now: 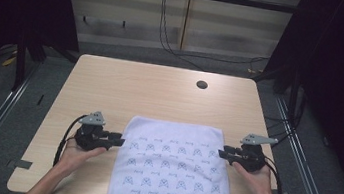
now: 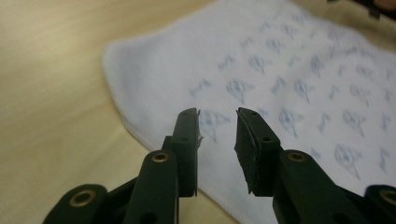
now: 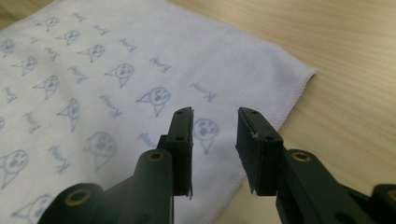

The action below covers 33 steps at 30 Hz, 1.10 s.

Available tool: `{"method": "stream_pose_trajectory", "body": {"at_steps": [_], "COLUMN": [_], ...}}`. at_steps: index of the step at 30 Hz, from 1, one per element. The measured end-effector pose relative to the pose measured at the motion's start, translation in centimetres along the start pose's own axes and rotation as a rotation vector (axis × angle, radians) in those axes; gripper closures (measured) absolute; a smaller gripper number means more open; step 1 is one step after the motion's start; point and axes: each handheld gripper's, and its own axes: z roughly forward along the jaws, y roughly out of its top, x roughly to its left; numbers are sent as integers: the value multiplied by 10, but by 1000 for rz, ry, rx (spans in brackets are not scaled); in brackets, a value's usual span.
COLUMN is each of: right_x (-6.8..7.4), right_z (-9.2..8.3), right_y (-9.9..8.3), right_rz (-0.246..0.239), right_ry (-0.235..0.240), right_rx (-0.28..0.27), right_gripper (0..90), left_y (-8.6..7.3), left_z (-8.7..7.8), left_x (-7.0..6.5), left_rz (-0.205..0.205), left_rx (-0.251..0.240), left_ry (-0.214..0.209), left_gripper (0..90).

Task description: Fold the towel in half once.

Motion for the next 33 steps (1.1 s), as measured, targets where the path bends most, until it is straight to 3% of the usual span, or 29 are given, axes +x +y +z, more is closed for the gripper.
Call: {"method": "stream_pose_trajectory", "body": {"at_steps": [5,9,13,19,21,27,31,33], "right_x": [-19,-34,-48,-56,-58,-55,-51,-49], "right_z": [13,30,46,64,66,73,76,76], "right_y": [18,30,39,38,35,34,33,33], "right_rz": [0,-9,36,42,51,27,10,11], "right_ry": [-25,-47,-47,-80,-65,-65,-56,-48], "right_rx": [-12,4,-18,36,30,53,56,53], "right_gripper": [670,660,649,528,528,513,553,637], "left_y": [13,20,27,26,24,22,23,22], "left_z": [11,23,34,40,39,38,42,46], "left_x": [26,34,42,47,49,52,59,60], "left_rz": [-54,-40,-47,-51,-79,-88,-116,-115], "left_rx": [-29,-4,-2,20,3,5,-14,0], "left_ry": [37,46,62,76,77,95,95,93], "left_gripper": [708,712,711,691,683,664,671,669]}}
